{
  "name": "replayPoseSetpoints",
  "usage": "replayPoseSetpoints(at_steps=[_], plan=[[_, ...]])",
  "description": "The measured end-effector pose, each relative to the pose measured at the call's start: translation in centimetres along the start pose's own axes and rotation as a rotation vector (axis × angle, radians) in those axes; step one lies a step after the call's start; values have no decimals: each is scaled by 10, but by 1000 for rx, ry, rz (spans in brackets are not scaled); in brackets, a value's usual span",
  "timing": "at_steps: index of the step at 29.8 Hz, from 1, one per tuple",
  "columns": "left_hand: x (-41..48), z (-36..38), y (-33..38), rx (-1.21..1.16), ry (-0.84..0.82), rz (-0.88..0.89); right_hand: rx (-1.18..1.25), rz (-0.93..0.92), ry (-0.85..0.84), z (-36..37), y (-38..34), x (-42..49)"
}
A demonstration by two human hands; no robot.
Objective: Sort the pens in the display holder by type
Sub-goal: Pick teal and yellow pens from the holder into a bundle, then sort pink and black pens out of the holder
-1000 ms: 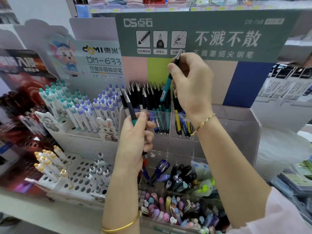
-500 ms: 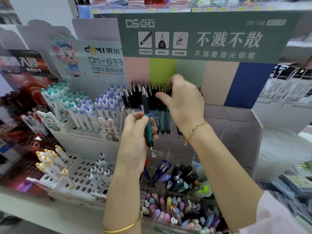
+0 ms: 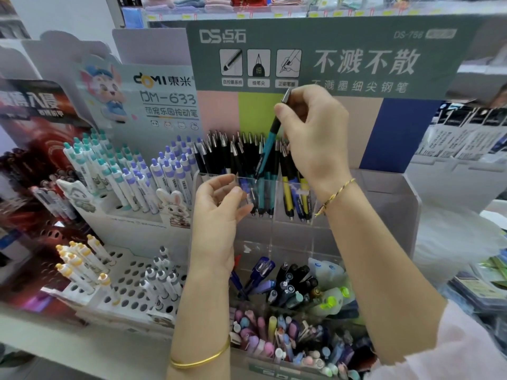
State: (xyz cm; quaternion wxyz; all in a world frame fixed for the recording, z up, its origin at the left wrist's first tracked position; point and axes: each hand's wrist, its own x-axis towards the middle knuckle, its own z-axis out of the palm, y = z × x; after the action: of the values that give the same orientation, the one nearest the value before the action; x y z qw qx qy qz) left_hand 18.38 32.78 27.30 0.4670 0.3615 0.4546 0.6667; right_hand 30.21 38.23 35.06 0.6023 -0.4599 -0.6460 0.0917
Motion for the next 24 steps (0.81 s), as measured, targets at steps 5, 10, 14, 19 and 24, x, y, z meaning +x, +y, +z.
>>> replayPoseSetpoints(at_steps=[5,10,14,19,24], plan=[[-1,-2,0,-8,17,-14,-1,-69,82,10,0,-5],[-2,-4,0,-1,33,-23,-141,-78,-17,16,4,-7],[-3,-1,-1,11,47,-38,-394,25,-280,24,11,-18],[-8,-3,0,24,70,-45,-613,48,-310,20,5,-21],[-22,-19,-2,31,146,-40,-433,75,-256,3,-5,-50]])
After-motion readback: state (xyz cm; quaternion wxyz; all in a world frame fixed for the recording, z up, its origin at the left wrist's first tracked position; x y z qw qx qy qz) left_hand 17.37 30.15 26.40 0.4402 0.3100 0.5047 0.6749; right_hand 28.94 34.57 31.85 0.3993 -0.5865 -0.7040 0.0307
